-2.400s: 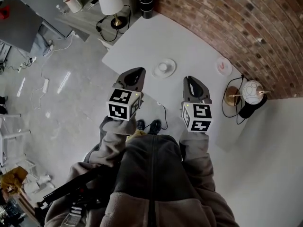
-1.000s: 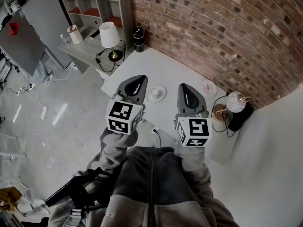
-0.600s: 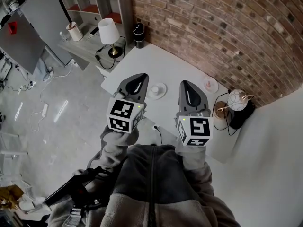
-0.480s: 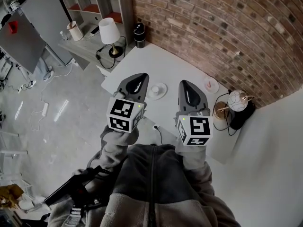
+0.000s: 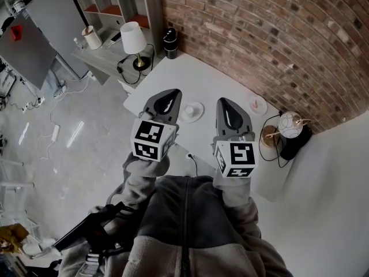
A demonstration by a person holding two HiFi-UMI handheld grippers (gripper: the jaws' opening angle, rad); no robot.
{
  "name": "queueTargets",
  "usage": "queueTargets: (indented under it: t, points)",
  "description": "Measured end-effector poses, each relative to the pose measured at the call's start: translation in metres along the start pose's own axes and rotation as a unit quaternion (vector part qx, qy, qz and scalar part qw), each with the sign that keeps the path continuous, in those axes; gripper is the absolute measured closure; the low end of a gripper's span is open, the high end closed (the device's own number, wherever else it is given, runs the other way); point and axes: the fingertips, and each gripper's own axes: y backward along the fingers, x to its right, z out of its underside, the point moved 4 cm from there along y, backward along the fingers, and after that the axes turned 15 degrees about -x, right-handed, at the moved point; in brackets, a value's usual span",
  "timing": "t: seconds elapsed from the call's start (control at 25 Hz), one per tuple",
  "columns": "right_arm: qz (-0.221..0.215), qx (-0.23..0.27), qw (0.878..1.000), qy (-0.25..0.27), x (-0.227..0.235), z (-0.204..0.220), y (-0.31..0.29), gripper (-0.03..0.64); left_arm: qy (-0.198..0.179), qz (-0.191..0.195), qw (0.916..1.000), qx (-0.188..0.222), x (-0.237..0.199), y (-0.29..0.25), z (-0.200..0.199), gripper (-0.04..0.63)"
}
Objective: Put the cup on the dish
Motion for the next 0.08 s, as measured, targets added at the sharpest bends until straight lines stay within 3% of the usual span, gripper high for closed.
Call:
queueTargets:
  t: [0.08]
  points:
    - [-0.001, -0.002, 1.0, 0.0, 0.0014, 0.0015, -0.0019, 0.614, 0.001, -0.001, 1.0, -0.002, 0.0, -0.0023, 0.0009, 0.589]
